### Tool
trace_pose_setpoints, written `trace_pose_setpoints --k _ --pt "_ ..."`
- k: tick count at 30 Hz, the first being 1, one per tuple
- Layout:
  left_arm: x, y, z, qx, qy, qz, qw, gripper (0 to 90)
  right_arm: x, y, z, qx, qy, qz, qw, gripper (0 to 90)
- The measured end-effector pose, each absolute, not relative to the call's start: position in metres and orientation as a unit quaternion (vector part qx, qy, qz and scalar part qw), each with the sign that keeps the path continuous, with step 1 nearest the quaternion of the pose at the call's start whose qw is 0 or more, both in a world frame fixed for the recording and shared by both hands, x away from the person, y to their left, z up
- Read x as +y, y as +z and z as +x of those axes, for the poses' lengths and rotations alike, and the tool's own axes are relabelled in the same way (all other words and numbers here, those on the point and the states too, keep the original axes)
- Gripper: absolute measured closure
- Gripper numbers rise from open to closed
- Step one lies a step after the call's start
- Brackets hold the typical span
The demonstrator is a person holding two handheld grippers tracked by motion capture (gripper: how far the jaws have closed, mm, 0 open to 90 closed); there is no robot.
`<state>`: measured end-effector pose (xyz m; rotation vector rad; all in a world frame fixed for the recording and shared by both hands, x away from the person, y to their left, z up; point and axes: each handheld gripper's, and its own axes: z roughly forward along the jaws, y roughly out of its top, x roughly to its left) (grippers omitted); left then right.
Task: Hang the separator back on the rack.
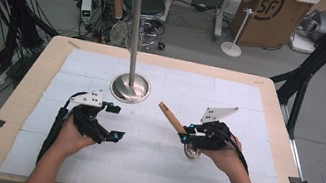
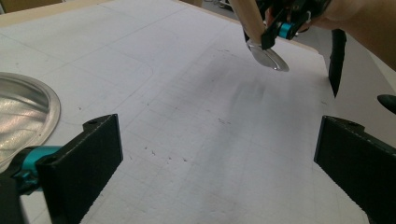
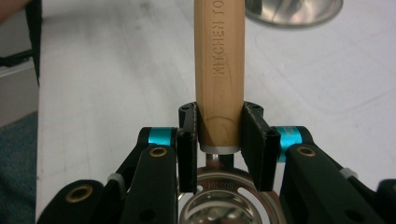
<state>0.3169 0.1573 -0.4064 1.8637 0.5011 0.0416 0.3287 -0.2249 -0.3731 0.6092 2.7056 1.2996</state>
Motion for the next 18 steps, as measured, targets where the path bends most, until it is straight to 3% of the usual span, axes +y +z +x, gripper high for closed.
trace_pose_setpoints --k 18 --pt "0.158 -0.405 0.316 0.212 0.018 0.790 0.574 1.6 -0.193 -0.302 0.361 0.863 0.478 0.153 0.057 68.9"
